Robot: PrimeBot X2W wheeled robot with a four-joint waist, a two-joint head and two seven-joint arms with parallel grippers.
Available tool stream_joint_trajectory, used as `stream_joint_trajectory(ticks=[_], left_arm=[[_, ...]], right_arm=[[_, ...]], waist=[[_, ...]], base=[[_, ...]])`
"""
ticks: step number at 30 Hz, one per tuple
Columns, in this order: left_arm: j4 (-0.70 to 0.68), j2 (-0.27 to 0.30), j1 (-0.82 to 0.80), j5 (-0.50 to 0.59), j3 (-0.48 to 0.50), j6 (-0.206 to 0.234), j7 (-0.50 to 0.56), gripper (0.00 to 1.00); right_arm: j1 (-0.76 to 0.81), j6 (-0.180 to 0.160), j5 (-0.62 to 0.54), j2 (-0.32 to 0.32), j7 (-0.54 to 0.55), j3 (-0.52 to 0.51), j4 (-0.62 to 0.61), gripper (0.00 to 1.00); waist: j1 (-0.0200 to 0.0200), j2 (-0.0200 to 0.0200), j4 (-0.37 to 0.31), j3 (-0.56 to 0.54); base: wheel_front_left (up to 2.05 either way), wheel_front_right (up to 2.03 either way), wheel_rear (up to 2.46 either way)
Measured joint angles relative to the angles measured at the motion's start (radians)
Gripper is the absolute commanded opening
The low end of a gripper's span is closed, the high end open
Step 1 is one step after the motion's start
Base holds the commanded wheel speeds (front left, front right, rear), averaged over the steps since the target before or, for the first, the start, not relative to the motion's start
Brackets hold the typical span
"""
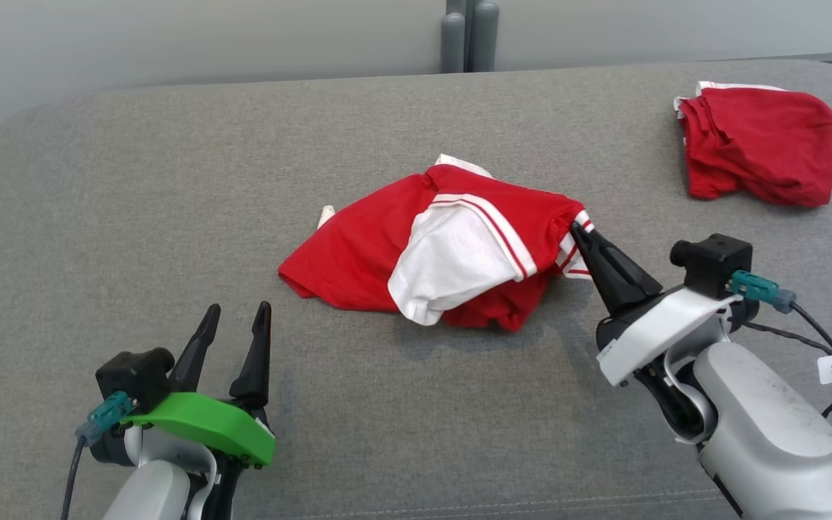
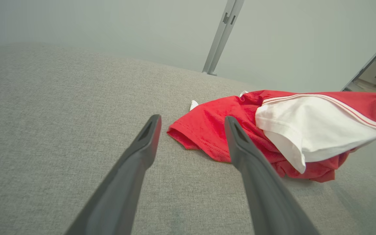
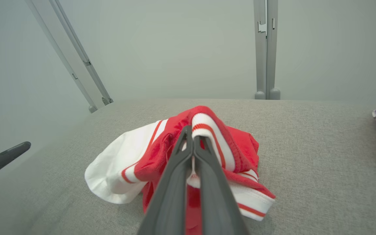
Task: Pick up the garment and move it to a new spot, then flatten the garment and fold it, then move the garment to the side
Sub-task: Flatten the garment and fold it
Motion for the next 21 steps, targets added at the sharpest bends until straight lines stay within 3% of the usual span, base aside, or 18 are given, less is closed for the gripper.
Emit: stream_joint_trajectory(ticks=[13,21], left_arm=[[0.057,0.003,0.013,-0.001,-0.028,-0.023,0.014,1.0],[0.109,-0.012,-0.055,-0.012,-0.061,-0.057,0.071,1.0]], right_arm=[[0.037,0.0,0.079,-0.064,-0.001,-0.124,-0.025,0.0],[0.066,0.0,0.1,-0.124,-0.001,-0.128,-0.015,0.0]], waist=[[0.0,0.0,-0.108,0.014],[0.0,0.0,-0.135,0.062]], base=[[0.0,0.0,0.0],[0.0,0.0,0.0]])
